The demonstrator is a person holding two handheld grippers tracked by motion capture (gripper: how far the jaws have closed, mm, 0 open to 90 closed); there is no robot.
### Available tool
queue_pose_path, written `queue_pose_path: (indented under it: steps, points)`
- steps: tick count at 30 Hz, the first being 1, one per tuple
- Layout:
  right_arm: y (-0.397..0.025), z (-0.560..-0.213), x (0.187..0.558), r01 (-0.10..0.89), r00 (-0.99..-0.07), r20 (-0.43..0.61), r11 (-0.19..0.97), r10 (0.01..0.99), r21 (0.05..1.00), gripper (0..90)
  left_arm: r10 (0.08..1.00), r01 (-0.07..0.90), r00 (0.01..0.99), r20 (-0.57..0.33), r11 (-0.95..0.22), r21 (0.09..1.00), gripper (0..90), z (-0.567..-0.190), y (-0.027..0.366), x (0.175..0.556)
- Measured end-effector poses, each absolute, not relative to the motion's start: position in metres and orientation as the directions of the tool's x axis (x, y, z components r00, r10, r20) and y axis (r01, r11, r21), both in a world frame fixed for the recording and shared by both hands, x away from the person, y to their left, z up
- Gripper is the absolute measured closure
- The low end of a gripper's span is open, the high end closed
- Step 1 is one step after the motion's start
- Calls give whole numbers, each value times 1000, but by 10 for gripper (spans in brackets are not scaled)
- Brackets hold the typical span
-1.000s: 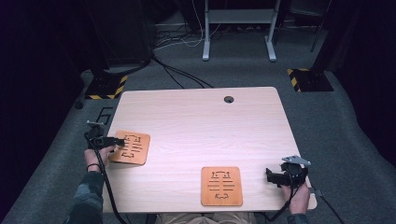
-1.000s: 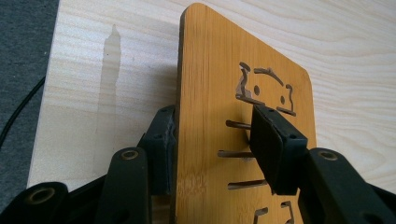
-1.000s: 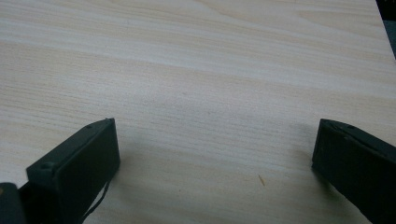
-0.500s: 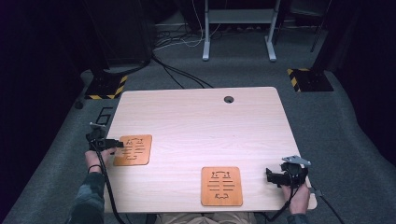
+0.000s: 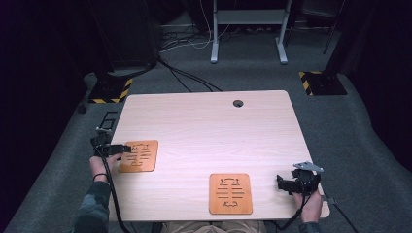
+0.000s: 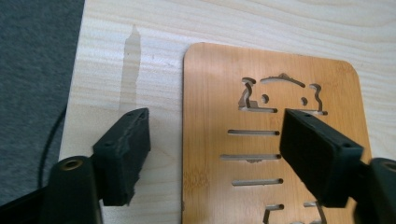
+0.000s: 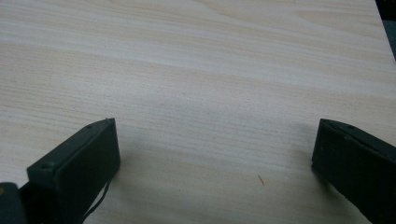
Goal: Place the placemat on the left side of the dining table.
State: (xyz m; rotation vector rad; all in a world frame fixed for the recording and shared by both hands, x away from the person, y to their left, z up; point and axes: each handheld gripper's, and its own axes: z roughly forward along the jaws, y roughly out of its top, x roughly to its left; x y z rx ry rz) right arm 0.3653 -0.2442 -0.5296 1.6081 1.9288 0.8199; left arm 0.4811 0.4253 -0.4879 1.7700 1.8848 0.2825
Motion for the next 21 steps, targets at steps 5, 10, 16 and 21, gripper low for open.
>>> queue_pose_path:
  steps: [5,10,16,21]
  points:
    - [-244,-530,365,684,-183,4,125,983,718,0,974,847,28,-225,97,523,154,-485,418,476]
    - [-244,-530,365,684,-184,3,126,983,718,0,975,828,55,-215,76,556,144,-478,411,466]
    - [-244,-530,365,686,-181,5,123,983,717,0,974,783,104,-202,45,621,139,-467,403,447]
    - [-244,-530,365,684,-182,4,124,983,718,0,972,746,142,-189,21,666,134,-459,395,428]
